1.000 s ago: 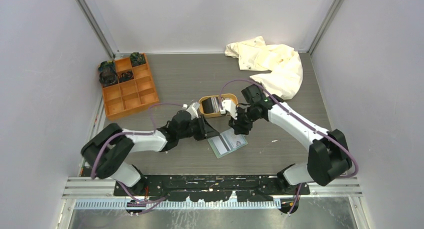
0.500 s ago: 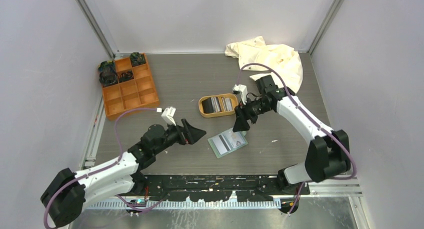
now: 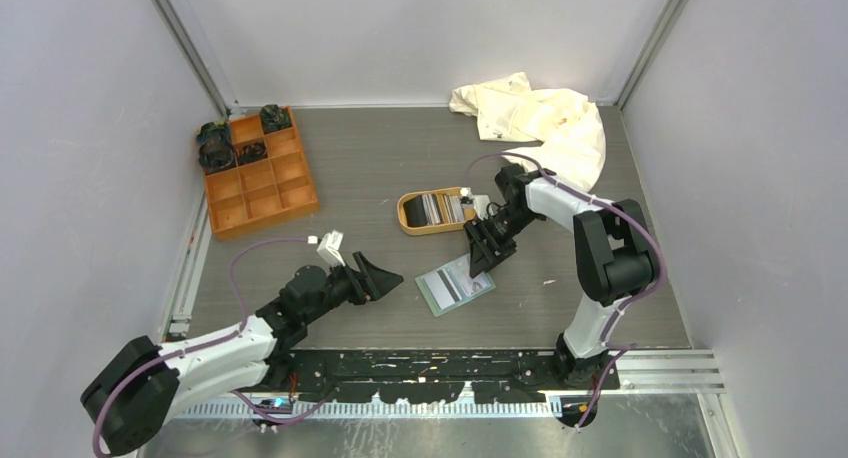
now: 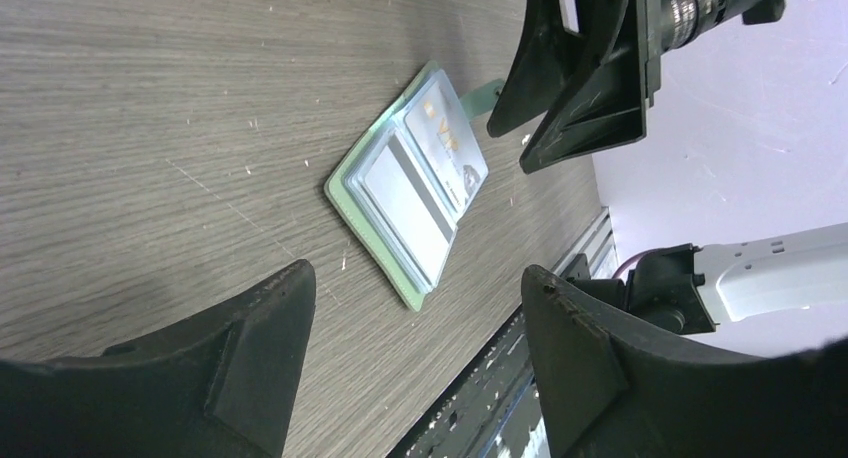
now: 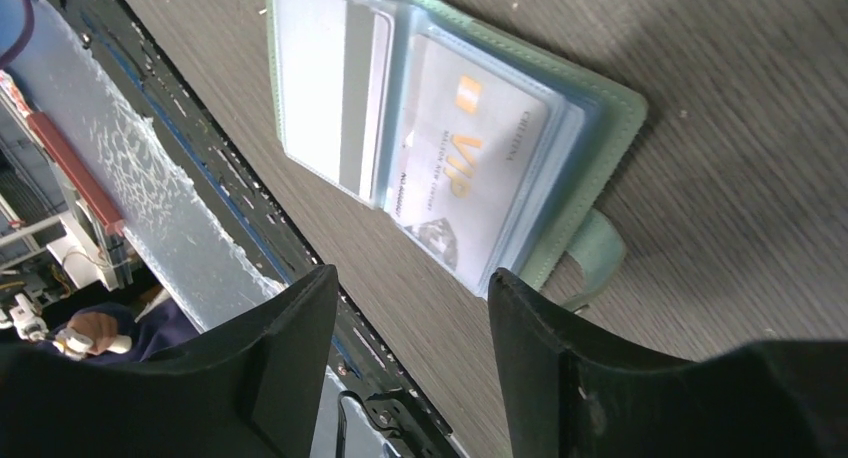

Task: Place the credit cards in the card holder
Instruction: Insert the credit card into the card holder.

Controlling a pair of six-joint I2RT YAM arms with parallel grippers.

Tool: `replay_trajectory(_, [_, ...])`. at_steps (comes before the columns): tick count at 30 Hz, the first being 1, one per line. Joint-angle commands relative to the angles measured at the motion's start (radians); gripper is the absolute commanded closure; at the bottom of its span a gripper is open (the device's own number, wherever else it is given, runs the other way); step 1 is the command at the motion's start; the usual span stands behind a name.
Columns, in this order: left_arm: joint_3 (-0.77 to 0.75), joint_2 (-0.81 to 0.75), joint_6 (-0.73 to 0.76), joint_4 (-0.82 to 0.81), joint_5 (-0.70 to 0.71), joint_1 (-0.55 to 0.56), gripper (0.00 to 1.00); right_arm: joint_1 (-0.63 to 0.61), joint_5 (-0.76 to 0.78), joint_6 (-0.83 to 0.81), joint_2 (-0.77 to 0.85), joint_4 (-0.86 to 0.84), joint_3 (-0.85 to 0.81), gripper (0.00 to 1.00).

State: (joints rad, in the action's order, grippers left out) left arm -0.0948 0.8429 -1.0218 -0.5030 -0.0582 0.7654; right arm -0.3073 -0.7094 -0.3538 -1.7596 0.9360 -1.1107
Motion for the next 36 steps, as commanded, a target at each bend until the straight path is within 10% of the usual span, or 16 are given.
replay_trajectory(1, [-0.029,0.081,-0.039,-0.13,-0.055,0.001,0.27,0.002,0.04,0.043,-0.016,0.009,-0.051,0.39])
replay_trajectory(15, [-0.109,0.334,-0.05,-0.246,-0.092,0.081,0.43,-0.001,0.021,0.047,-0.094,0.034,-0.074,0.46])
replay_trajectory(36, [-0.292,0.445,0.044,0.109,0.091,0.202,0.51,-0.007,-0.148,0.022,-0.142,0.105,-0.116,0.57])
